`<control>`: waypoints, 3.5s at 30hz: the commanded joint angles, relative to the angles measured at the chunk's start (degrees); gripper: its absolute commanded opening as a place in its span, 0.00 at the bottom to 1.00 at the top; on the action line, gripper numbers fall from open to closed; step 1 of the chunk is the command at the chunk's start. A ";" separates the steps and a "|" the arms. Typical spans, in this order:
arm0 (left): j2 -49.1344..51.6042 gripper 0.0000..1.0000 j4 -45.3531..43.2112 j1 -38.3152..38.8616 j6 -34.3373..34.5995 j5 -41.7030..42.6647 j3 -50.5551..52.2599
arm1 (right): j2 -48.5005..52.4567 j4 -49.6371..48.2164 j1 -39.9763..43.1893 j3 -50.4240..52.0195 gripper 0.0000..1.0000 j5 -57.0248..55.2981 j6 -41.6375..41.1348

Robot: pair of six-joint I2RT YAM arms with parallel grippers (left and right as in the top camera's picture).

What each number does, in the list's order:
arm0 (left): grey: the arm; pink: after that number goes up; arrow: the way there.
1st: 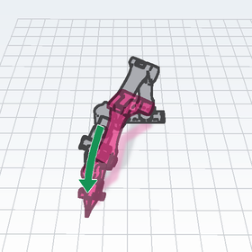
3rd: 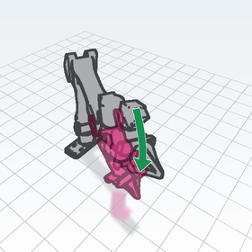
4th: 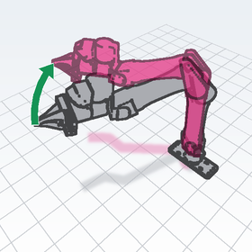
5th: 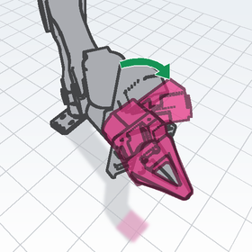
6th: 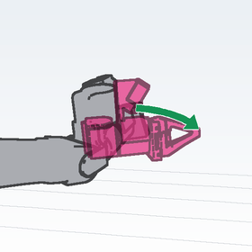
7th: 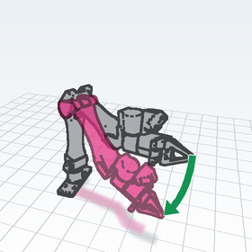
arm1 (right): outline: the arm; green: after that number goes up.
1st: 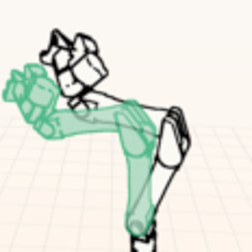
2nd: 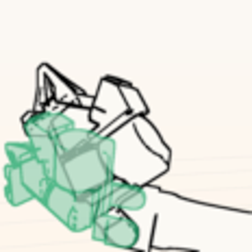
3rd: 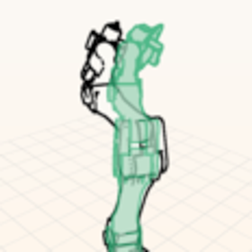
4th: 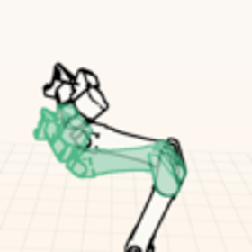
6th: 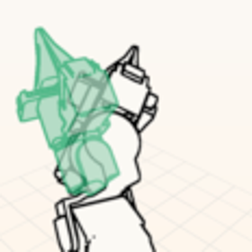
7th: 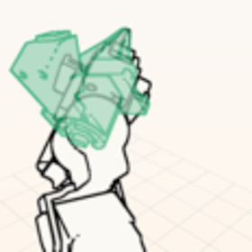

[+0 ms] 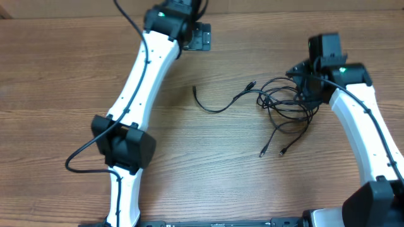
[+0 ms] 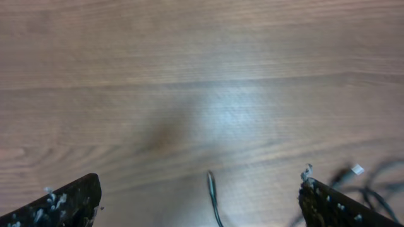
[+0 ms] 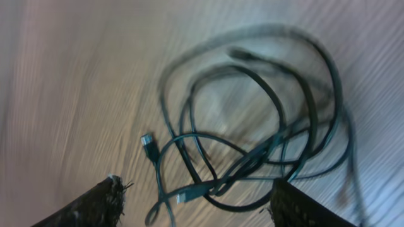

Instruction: Untangle cables

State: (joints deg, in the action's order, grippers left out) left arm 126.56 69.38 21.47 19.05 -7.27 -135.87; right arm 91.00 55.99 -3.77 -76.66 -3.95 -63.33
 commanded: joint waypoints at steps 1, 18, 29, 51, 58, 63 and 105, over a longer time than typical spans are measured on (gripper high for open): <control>-4.28 1.00 2.05 0.70 -1.73 8.44 -0.63 | -0.44 -3.10 1.68 4.70 0.72 6.75 -19.06; -4.66 1.00 10.10 3.74 -6.25 8.33 -0.63 | 2.97 -8.98 2.40 8.48 0.68 8.11 -24.22; -4.66 1.00 10.21 3.74 -6.25 8.33 -0.63 | 3.32 -9.14 2.34 8.52 0.04 6.64 -19.08; -4.13 1.00 9.81 3.74 -8.68 8.48 -0.24 | 0.24 -19.08 -3.34 -7.76 0.04 14.14 9.29; -3.04 1.00 8.83 3.72 -10.12 9.31 -0.09 | -3.85 -6.01 -5.53 -15.19 0.04 6.29 28.44; -2.14 1.00 8.83 3.69 -10.10 9.31 0.13 | -2.75 1.42 -5.20 -13.57 0.80 1.40 22.60; -2.12 1.00 12.79 3.74 -11.37 10.29 2.67 | 13.51 0.44 5.44 -8.52 0.38 5.51 3.34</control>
State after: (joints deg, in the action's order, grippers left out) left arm 123.68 82.11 25.15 8.78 2.39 -133.62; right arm 104.68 56.99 1.67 -85.89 2.79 -59.48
